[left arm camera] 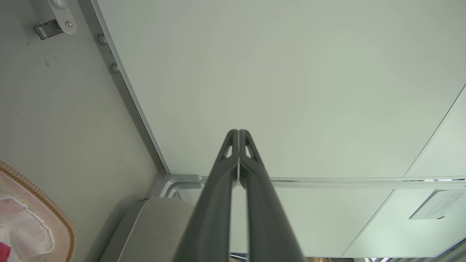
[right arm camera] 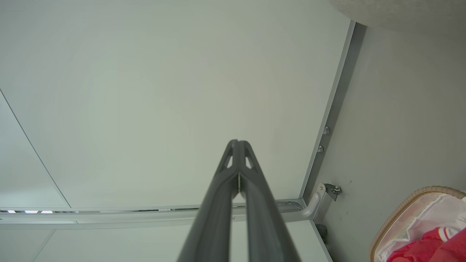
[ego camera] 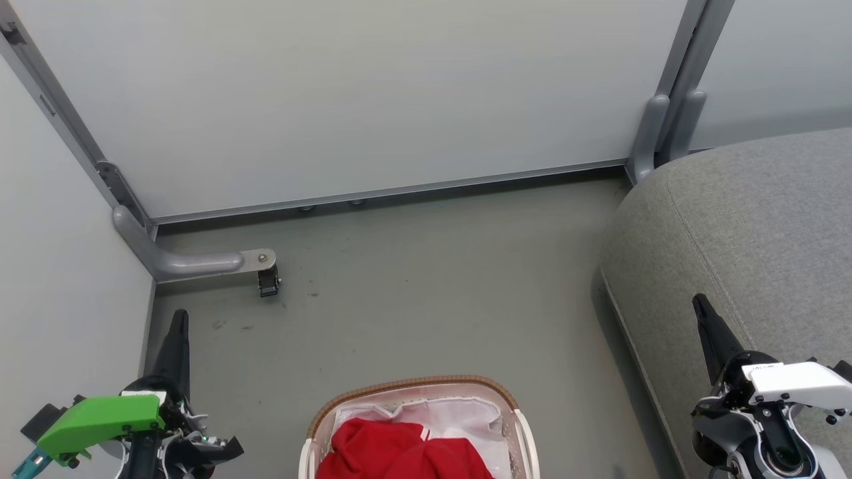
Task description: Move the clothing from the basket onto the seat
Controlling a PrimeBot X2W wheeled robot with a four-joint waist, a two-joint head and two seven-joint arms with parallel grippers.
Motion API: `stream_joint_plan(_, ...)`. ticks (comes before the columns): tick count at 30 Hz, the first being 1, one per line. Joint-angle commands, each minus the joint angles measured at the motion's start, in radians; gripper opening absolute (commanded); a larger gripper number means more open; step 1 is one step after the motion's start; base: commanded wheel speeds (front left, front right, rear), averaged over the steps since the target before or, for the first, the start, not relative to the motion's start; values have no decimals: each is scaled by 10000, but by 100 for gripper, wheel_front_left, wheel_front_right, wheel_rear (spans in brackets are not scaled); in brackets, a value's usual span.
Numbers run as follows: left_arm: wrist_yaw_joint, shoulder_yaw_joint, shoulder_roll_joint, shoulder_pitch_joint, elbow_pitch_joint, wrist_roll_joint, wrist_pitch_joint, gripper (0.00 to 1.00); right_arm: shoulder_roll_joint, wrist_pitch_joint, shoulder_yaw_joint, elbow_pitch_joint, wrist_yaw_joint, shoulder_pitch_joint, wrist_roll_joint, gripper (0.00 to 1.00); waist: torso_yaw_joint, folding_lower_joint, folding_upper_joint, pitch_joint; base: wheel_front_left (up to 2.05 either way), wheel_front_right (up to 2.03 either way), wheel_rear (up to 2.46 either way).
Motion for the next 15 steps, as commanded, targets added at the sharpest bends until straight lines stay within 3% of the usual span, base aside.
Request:
stream_joint_plan(1, -39, 22, 71, -114, -13, -33, 38, 0, -27, 22, -10, -32, 0, 110, 36, 0, 0, 0, -1, 0, 0, 0, 0)
stream_joint_plan(15, -39, 22, 70, -114, -13, -33, 38, 0, -27, 22, -10, -32, 0, 110, 36, 0, 0, 0, -1, 0, 0, 0, 0)
